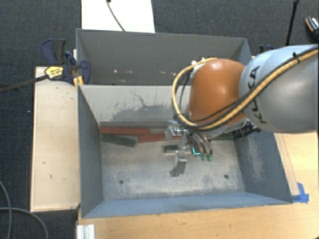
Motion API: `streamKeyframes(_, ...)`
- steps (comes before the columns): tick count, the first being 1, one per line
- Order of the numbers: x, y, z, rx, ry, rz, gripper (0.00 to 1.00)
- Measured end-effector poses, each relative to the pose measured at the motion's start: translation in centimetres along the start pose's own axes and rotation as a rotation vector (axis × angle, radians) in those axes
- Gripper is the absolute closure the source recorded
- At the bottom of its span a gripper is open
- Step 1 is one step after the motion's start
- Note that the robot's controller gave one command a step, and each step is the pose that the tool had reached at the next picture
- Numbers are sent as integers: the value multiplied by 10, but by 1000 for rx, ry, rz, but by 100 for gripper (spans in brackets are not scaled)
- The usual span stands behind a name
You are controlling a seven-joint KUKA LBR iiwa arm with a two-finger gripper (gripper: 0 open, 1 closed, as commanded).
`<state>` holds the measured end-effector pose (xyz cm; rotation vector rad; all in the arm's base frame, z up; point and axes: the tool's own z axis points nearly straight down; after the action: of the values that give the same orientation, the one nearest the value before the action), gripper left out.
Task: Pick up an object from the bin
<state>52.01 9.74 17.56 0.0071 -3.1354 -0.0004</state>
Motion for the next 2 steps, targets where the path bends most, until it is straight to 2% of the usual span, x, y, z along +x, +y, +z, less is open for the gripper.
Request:
streamKeyframes(1,-39,-34,107,0,-9,-59,0)
streamKeyframes(2,-39,-33,104,-1,-10,-56,100)
